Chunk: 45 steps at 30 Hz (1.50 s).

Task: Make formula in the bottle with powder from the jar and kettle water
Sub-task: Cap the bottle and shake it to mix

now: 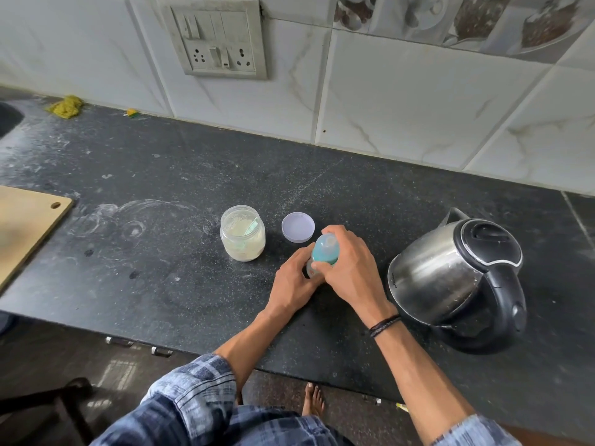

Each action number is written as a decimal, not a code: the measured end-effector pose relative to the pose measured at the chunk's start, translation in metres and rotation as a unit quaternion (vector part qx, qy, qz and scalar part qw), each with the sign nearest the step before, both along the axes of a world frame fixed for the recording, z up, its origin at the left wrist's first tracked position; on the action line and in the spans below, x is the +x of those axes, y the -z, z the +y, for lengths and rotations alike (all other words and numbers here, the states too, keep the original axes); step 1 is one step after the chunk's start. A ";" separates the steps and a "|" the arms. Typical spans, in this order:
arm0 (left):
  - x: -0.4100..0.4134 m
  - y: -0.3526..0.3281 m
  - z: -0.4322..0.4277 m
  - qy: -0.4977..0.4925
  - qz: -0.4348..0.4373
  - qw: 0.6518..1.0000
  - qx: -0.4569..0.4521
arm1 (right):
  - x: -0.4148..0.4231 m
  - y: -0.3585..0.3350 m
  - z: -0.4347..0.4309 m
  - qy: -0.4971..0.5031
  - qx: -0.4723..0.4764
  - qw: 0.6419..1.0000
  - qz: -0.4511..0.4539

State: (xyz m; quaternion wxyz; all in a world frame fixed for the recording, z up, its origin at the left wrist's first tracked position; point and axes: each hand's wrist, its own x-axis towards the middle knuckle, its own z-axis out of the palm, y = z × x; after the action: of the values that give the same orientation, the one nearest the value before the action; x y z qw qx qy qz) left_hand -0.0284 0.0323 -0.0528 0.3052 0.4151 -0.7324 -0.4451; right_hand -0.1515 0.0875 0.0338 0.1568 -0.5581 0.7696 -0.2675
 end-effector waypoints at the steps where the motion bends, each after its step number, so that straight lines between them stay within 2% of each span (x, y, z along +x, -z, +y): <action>1: 0.001 0.000 0.000 0.002 0.001 1.000 0.001 | -0.005 -0.002 -0.001 -0.015 0.013 1.000 -0.009; 4: 0.002 -0.001 -0.001 0.006 0.005 1.000 0.004 | -0.016 -0.005 -0.004 -0.053 0.038 0.998 -0.024; 6: 0.002 -0.001 0.000 0.007 0.003 1.000 0.008 | -0.017 -0.003 -0.002 -0.055 0.022 0.998 -0.036; 19: 0.000 0.001 0.000 0.000 -0.005 1.000 0.006 | 0.006 0.016 0.005 0.026 -0.090 0.995 -0.022; 23: 0.001 0.002 -0.001 0.002 -0.001 1.000 0.007 | 0.005 0.014 0.005 0.018 -0.074 0.997 -0.028; 28: 0.002 0.000 -0.001 0.008 -0.006 1.000 0.006 | -0.016 0.006 -0.001 -0.052 0.009 0.998 -0.046; 32: 0.001 -0.002 0.000 0.008 -0.004 1.000 0.009 | -0.012 0.010 0.001 -0.034 -0.024 0.997 -0.067; 41: 0.001 0.000 0.001 0.005 -0.010 1.000 0.010 | 0.004 0.017 0.005 0.020 -0.083 0.995 -0.046; 45: 0.001 0.000 0.000 0.005 -0.008 1.000 0.004 | 0.005 0.014 0.005 0.030 -0.069 0.996 -0.049</action>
State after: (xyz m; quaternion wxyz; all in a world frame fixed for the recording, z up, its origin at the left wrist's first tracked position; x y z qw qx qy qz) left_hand -0.0269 0.0323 -0.0530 0.2952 0.4169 -0.7349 -0.4461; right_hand -0.1463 0.0928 0.0200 0.1476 -0.5305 0.7570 -0.3518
